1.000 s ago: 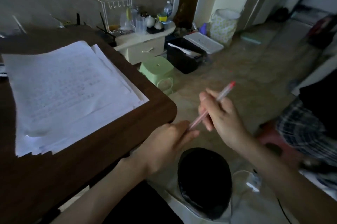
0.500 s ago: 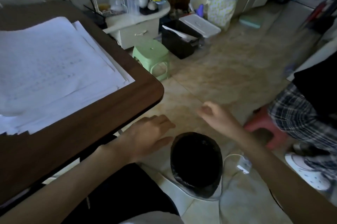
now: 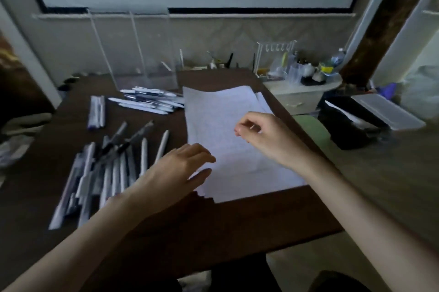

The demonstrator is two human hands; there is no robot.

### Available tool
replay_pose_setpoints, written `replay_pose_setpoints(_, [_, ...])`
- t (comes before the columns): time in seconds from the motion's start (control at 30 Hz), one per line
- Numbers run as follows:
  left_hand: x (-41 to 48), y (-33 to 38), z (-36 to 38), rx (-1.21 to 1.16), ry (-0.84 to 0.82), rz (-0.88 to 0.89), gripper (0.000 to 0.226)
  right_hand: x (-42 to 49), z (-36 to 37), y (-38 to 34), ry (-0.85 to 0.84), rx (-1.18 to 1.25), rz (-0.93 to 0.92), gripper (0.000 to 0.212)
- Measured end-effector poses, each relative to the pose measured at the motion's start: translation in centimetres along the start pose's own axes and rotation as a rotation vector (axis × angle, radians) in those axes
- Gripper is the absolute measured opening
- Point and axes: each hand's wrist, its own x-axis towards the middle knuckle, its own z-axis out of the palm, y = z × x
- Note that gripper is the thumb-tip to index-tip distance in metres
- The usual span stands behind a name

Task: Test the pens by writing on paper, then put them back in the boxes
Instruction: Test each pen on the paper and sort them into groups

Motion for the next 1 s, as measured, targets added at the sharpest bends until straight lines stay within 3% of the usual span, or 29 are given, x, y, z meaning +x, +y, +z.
replay_pose_setpoints(0.17, [-2.3, -3.9, 0.0, 0.124, 0.048, -0.115, 0.040, 7.7, 6.8, -2.4, -0.091, -0.011, -0.083, 0.015])
replay_pose_setpoints(0.4, [-2.3, -5.3, 1.0, 0.054, 0.070, -0.147, 0.029, 16.1, 13.7, -4.7, -0.107, -0.311, -0.241, 0.021])
replay_pose_setpoints(0.57, [-2.5, -5.3, 1.4, 0.044, 0.083, -0.143, 0.028, 18.6, 16.1, -4.8, -0.117, -0.568, -0.167, 0.023])
replay_pose_setpoints(0.67, [-2.5, -5.2, 1.4, 0.037, 0.088, -0.139, 0.030, 18.3, 15.9, -5.1, -0.081, -0.639, -0.175, 0.019])
replay_pose_setpoints(0.83, [-2.5, -5.0, 1.1, 0.041, 0.074, -0.153, 0.035, 14.7, 11.6, -4.4, 0.006, -0.516, -0.241, 0.012])
replay_pose_setpoints(1.0, [-2.5, -5.0, 0.9, 0.039, 0.043, -0.146, 0.037, 7.7, 4.8, -0.4, 0.015, -0.482, -0.135, 0.010])
